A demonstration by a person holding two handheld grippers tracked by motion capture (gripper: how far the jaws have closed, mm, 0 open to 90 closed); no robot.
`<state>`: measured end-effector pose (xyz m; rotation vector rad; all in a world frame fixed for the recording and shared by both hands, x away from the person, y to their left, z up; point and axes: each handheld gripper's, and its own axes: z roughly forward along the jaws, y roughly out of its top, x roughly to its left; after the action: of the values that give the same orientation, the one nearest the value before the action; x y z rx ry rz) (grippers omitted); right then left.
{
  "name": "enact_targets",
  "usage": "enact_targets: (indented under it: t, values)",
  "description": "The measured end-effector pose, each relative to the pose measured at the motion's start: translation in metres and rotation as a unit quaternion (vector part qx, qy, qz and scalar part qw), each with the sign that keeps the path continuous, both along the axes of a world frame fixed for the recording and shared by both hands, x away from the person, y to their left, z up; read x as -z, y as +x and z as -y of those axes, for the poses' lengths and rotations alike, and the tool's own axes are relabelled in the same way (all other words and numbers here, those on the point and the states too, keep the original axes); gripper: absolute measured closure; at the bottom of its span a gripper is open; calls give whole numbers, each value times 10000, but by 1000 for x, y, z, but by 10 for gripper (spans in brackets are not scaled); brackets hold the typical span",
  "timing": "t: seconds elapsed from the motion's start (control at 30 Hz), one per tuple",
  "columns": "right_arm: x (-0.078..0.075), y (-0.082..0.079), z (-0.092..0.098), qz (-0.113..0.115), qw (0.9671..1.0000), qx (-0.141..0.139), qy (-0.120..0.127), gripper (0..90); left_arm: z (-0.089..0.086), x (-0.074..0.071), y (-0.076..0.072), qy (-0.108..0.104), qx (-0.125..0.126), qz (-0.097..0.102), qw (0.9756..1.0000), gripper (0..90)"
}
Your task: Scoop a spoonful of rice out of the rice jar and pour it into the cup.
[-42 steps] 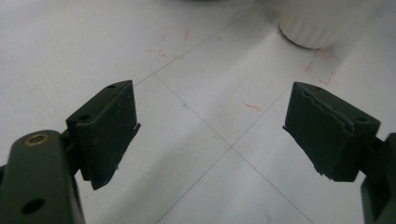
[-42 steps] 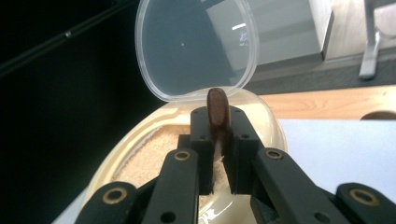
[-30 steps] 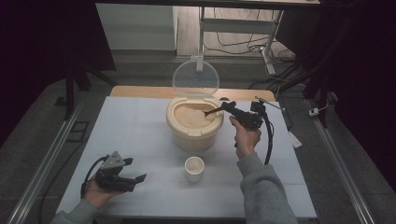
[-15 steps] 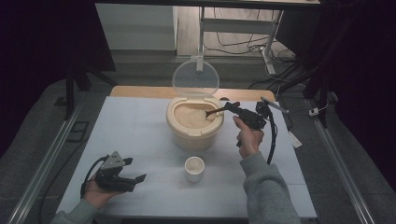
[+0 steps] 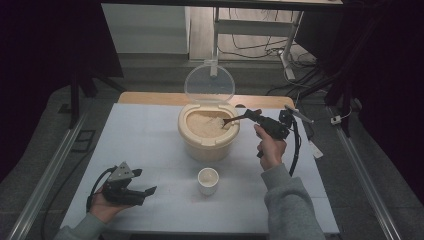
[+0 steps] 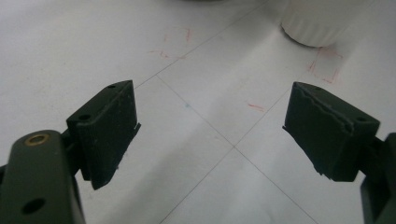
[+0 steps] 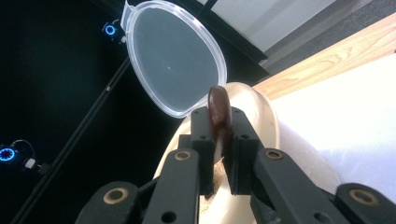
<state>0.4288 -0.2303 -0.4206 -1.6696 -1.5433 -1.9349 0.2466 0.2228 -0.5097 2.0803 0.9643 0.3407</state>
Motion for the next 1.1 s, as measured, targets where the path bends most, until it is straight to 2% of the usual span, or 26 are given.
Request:
enact_targets:
  t: [0.73,1.1]
  values:
    - [-2,-1,8,-130,9990,-37,421,830,-1,0,0,5,4,13,10000,170]
    - [-4,-3,13,-123,9986,-86,500,829,-1,0,0,3,-4,3,10000,170]
